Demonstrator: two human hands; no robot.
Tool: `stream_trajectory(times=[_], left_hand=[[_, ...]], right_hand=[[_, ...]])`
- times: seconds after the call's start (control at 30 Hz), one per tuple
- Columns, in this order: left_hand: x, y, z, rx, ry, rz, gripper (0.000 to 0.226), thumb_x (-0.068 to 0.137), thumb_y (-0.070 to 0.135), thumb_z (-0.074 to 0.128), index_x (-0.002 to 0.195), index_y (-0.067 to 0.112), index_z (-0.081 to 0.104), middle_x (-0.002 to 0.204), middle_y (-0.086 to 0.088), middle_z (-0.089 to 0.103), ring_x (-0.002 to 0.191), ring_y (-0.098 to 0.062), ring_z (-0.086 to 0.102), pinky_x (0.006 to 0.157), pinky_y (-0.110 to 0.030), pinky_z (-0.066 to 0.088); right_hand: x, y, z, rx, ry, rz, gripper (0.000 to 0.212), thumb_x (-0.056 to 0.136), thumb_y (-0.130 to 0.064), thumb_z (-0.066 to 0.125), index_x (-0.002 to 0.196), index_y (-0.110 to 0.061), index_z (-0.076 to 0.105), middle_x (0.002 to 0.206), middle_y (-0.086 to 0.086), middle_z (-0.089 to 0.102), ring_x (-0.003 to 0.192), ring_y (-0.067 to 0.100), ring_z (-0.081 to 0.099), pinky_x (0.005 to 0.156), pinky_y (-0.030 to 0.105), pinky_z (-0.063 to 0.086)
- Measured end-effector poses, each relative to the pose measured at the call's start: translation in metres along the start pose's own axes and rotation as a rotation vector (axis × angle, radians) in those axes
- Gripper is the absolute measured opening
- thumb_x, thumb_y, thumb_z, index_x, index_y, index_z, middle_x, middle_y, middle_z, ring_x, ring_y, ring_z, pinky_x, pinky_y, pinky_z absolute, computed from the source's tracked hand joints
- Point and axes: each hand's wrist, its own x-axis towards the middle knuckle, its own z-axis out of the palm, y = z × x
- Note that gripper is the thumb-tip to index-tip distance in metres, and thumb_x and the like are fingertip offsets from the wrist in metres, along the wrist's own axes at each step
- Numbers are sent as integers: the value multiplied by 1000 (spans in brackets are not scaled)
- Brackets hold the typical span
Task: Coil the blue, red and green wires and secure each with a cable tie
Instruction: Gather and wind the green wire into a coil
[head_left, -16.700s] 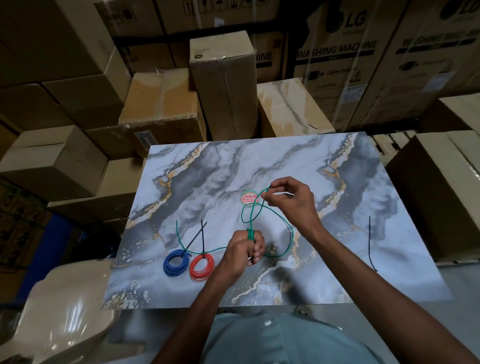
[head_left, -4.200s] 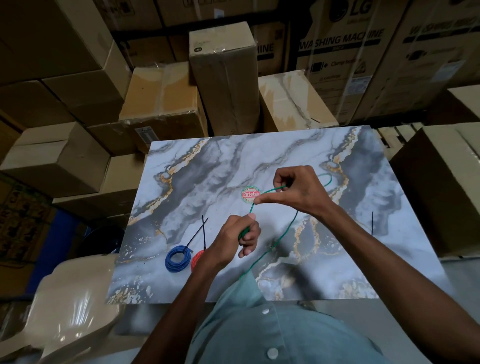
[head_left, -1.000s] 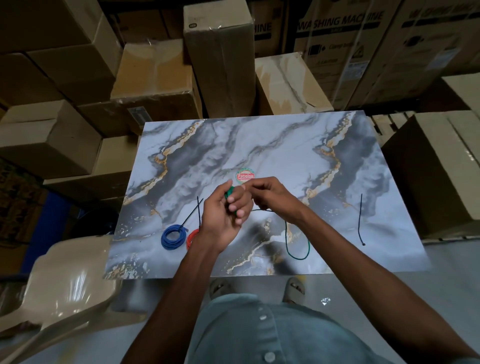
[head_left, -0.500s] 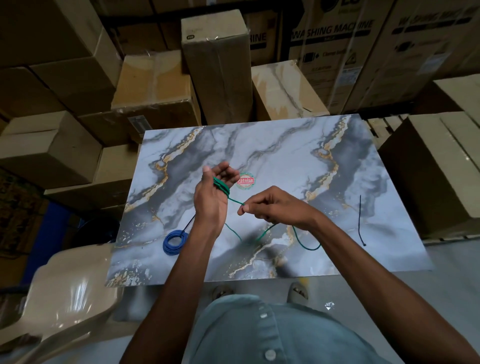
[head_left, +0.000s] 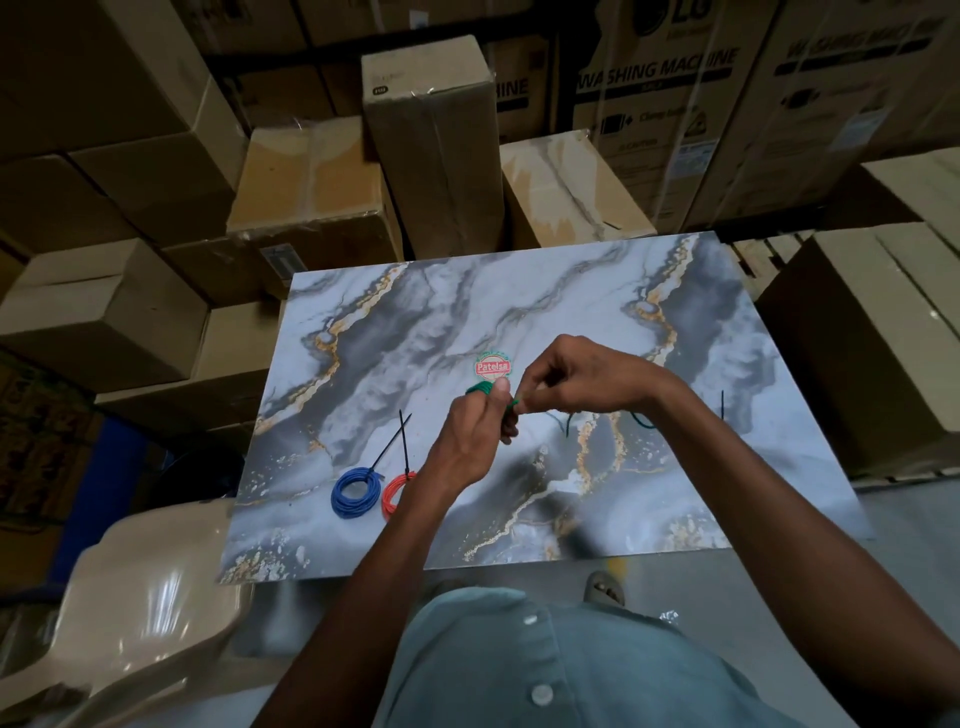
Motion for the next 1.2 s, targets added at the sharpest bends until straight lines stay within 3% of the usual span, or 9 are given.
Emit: stream_trajectory(times=[0.13, 0.2, 0.27, 0.43, 0.57, 0.67, 0.83, 1.07, 1.2], left_hand=[[0, 2, 0, -17, -98, -49, 65, 98, 59, 30, 67, 7, 56, 61, -5, 57, 56, -20, 60, 58, -33, 50], [0, 6, -2, -35, -150, -56, 63, 98, 57, 31, 62, 10, 51, 57, -2, 52, 54, -20, 57, 57, -32, 47], [-1, 8, -5, -70, -187, -59, 59, 98, 55, 34, 58, 13, 45, 52, 0, 45, 50, -21, 53, 54, -31, 43], [-4, 12, -9, -197, -280, -60, 60, 97, 52, 41, 52, 14, 30, 48, 2, 28, 42, -23, 45, 46, -29, 31], [-10, 19, -7, -347, -327, -92, 57, 101, 43, 39, 53, 16, 26, 48, -4, 23, 40, -21, 39, 46, -29, 26], [-14, 23, -5, -532, -354, -125, 56, 103, 42, 34, 53, 18, 27, 46, -2, 22, 38, -20, 35, 42, -24, 28], [-15, 29, -6, -890, -354, -241, 55, 101, 38, 36, 49, 21, 29, 46, 2, 17, 38, -13, 29, 35, -21, 21], [-19, 22, -8, -1046, -228, -268, 55, 99, 38, 34, 48, 20, 28, 45, 2, 18, 37, -13, 27, 33, -22, 15], [-19, 19, -16, -1025, -123, -254, 50, 94, 31, 38, 45, 21, 30, 43, 3, 21, 37, -13, 26, 35, -23, 11]], right_hand=[[5, 3, -2, 13, 35, -28, 10, 89, -8, 76, 83, -12, 83, 57, -4, 56, 55, 4, 42, 56, 16, 36], [8, 6, -2, -8, 65, -57, 4, 87, -16, 82, 83, -15, 83, 61, 7, 64, 55, 6, 45, 57, 23, 38], [10, 8, -5, -23, 116, -72, 13, 80, -26, 89, 80, -16, 81, 67, 12, 69, 57, 12, 53, 59, 30, 43], [12, 15, -9, -89, 301, -136, 40, 65, -43, 96, 68, -12, 72, 58, -4, 65, 51, 4, 53, 53, 23, 42], [17, 21, -9, -75, 352, -182, 50, 58, -54, 94, 65, -13, 66, 56, -2, 62, 50, 3, 49, 51, 33, 42], [21, 28, -7, 24, 330, -185, 48, 60, -49, 95, 66, -11, 66, 56, -8, 61, 53, 5, 52, 54, 34, 43], [27, 40, 2, 280, 272, -184, 29, 74, -37, 88, 77, -10, 80, 64, 16, 66, 61, 13, 48, 59, 32, 37], [26, 59, 0, 160, 286, -25, 21, 75, -26, 93, 78, -12, 79, 58, -6, 67, 55, 11, 57, 56, 25, 46], [19, 74, 0, 201, 269, 27, 11, 81, -14, 87, 87, -12, 79, 66, 11, 70, 60, 15, 64, 61, 28, 51]])
